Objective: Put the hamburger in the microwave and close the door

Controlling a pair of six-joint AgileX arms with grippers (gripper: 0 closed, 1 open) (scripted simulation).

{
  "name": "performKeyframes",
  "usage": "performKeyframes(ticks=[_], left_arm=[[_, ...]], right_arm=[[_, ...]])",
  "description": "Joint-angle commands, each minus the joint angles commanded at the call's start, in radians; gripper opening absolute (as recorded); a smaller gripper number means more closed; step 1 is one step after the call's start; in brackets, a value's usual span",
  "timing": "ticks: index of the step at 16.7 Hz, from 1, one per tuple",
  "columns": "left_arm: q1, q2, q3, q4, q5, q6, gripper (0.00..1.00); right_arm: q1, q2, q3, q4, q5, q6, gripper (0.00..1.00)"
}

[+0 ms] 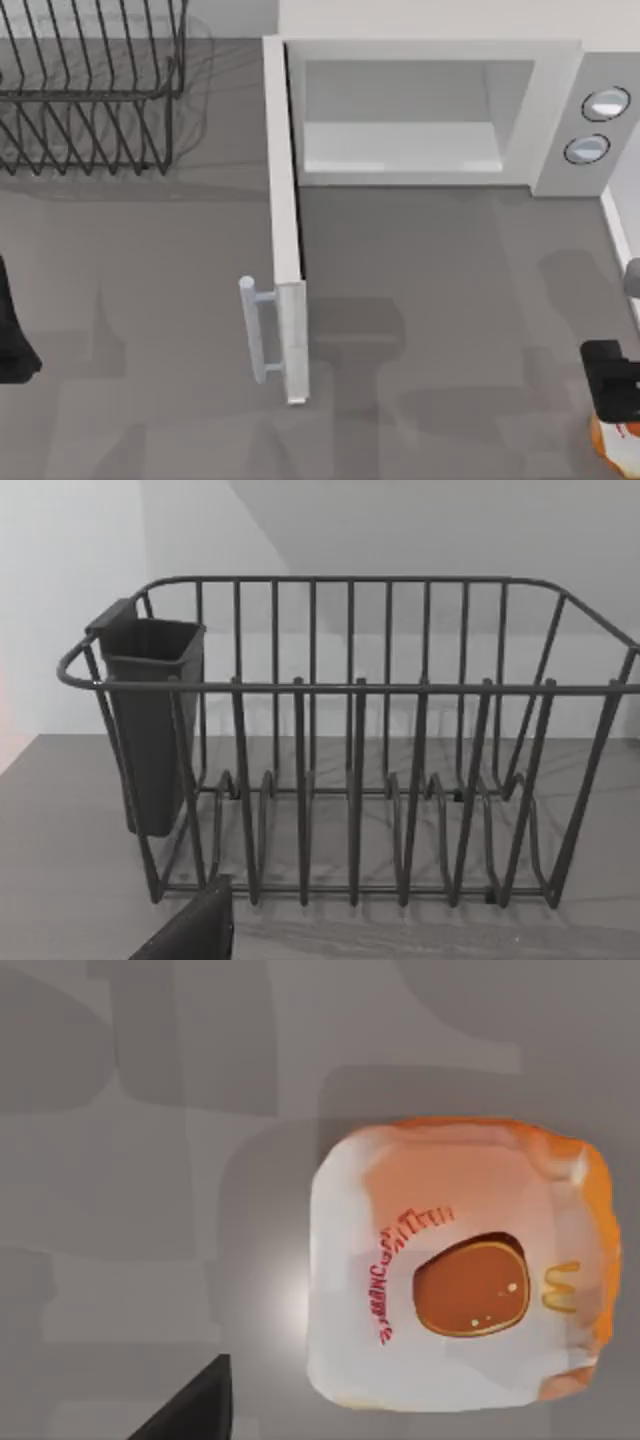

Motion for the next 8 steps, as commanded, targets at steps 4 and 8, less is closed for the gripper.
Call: performKeyframes(ticks=[4, 8], left_arm=[[0.0, 0.0, 0.0, 0.0, 0.0, 0.0, 1.0], [0.0, 0.0, 0.0, 0.0, 0.0, 0.0, 1.0]], right_arm=[[0.019, 0.08, 0.047, -0.059, 0.0, 0.016, 1.0], [0.014, 0.077, 0.043, -0.057, 0.0, 0.015, 1.0]])
